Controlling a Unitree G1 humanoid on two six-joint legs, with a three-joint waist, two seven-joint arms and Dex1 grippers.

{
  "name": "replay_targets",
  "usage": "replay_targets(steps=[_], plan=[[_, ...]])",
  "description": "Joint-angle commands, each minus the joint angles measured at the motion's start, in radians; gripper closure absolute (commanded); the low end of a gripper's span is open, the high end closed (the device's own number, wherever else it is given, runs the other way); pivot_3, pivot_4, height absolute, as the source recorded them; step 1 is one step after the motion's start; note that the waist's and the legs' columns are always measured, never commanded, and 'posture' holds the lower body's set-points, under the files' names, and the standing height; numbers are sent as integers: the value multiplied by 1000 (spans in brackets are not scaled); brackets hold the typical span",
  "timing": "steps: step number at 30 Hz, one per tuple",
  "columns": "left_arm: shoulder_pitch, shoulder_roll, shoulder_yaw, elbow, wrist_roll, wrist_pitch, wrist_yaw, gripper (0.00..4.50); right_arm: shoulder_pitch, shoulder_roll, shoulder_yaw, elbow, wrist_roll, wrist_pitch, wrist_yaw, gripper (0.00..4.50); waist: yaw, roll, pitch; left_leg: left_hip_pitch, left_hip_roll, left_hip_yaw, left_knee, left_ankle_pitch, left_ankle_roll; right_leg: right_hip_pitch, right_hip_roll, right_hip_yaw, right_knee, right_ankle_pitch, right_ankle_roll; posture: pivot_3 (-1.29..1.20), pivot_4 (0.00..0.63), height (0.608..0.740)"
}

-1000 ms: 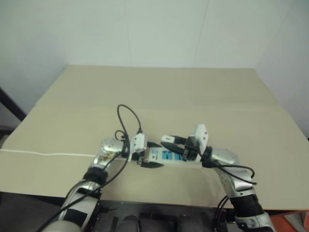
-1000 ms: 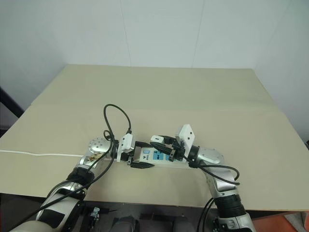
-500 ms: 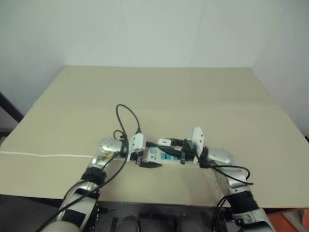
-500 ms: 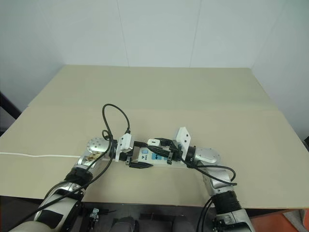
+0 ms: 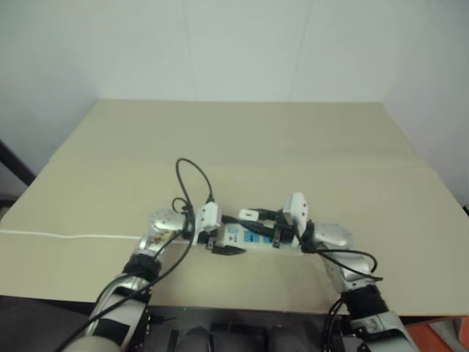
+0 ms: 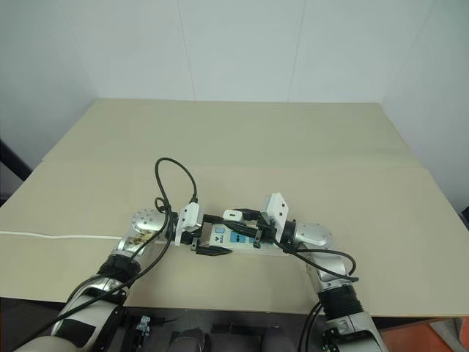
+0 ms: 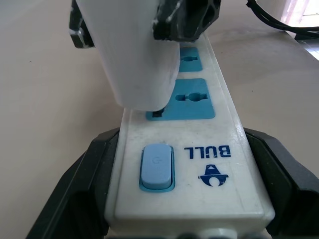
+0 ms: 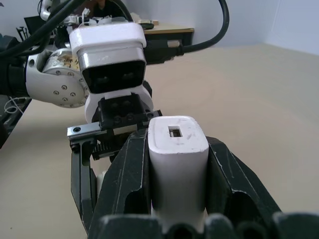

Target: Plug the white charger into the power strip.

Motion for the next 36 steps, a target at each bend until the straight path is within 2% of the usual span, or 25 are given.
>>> replay_targets(steps=[1,11,24,36], plan=[[30,4,-42,9,34,14,-4,1191,11,-22,3,9,-12,-29,24,3333,1,0,0,0,0,0,0,0,0,0,0,0,0,0,0,0,150,740],[35,9,-43,-1,34,20,-1,1191,35,-59,8,86,-46,-85,48,3333,3,0,0,0,0,0,-1,0,0,1,0,0,-3,0,0,0,150,740],[67,22,-45,-35,26,27,17,1191,35,-179,7,200,-65,-49,109,3333,13,0,-1,1,0,-1,-1,0,1,5,0,0,-7,0,1,0,150,740],[60,23,-52,-31,25,24,24,1191,-116,-122,135,274,-108,-15,144,3333,-3,0,-2,5,0,-1,-1,0,1,8,0,0,-6,0,1,0,150,740]])
